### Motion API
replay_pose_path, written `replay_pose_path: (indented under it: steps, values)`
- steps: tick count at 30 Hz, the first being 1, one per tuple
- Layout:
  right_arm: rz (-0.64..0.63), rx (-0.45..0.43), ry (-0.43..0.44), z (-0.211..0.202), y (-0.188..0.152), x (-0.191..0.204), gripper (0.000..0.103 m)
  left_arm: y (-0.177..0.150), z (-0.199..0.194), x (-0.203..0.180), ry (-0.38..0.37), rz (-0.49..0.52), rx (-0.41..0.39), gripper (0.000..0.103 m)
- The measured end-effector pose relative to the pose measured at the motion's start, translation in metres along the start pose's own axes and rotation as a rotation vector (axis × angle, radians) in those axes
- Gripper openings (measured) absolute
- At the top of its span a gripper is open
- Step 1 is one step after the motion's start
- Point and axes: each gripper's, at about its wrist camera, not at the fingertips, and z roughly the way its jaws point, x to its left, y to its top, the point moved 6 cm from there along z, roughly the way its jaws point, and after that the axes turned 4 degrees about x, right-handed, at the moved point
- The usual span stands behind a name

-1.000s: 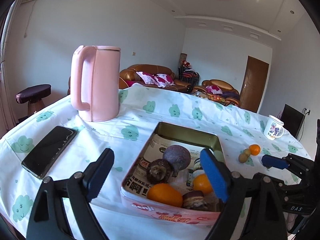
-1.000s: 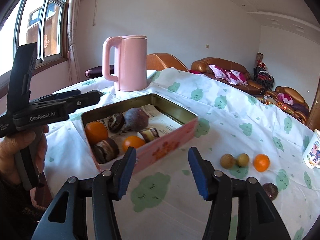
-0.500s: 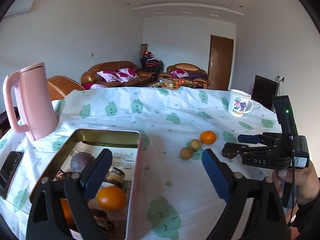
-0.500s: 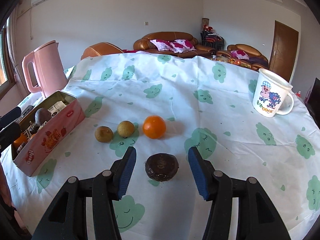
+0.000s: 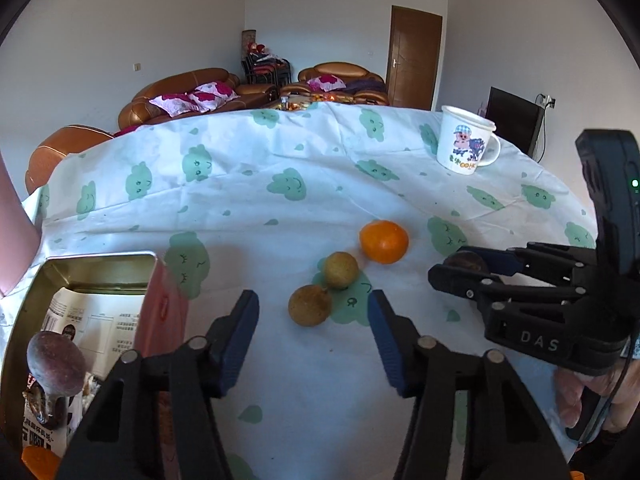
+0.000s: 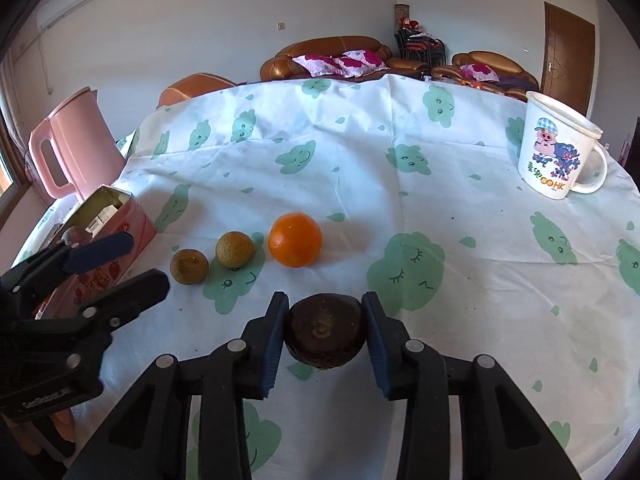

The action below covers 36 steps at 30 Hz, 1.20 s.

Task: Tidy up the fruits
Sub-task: 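Grasp a small brown fruit with the left tool while the right tool grasps a dark brown round fruit, then lift both fruits and carry them toward the tin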

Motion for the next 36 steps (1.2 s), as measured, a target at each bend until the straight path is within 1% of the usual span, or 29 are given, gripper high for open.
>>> replay_pose_path:
  steps: [1, 2, 4, 6, 7, 9, 10, 15, 18, 23, 29, 36]
  values:
    - [0.002, -0.008, -0.005, -0.002, 0.001, -0.001, 0.040, 0.000, 0.007, -0.001, -0.006, -0.004, 0.025, 0.056]
    - [0.001, -0.015, -0.009, -0.003, 0.001, 0.000, 0.040, 0.001, 0.013, -0.001, -0.008, -0.005, 0.049, 0.051]
    - [-0.015, -0.023, -0.019, -0.004, 0.003, 0.003, 0.040, 0.002, 0.022, -0.003, -0.023, -0.010, 0.083, 0.045]
    - [-0.041, -0.021, -0.029, -0.003, 0.003, 0.007, 0.040, 0.002, 0.032, 0.000, -0.023, -0.027, 0.123, 0.045]
    - [-0.051, -0.018, -0.032, -0.002, 0.003, 0.009, 0.040, 0.001, 0.037, 0.001, -0.030, -0.037, 0.143, 0.037]
    - [-0.056, -0.018, -0.028, -0.002, 0.003, 0.009, 0.040, 0.002, 0.036, 0.002, -0.023, -0.035, 0.139, 0.031]
    - [-0.054, -0.023, -0.016, -0.003, 0.003, 0.009, 0.040, 0.001, 0.035, 0.000, -0.022, -0.028, 0.135, 0.031]
    - [-0.044, -0.053, 0.011, -0.009, 0.004, 0.007, 0.040, 0.003, 0.024, -0.005, -0.013, 0.004, 0.089, 0.031]
    - [-0.050, -0.064, 0.006, -0.011, 0.004, 0.008, 0.040, 0.005, 0.018, -0.001, -0.028, -0.014, 0.057, 0.031]
    - [-0.070, -0.107, 0.013, -0.019, 0.004, 0.013, 0.040, 0.008, 0.001, 0.007, -0.050, -0.058, -0.024, 0.031]
    - [-0.079, -0.149, 0.028, -0.027, 0.005, 0.014, 0.040, 0.010, -0.020, 0.009, -0.041, -0.066, -0.130, 0.031]
    - [-0.089, -0.209, 0.040, -0.040, 0.006, 0.015, 0.040, 0.010, -0.035, 0.009, -0.027, -0.059, -0.206, 0.031]
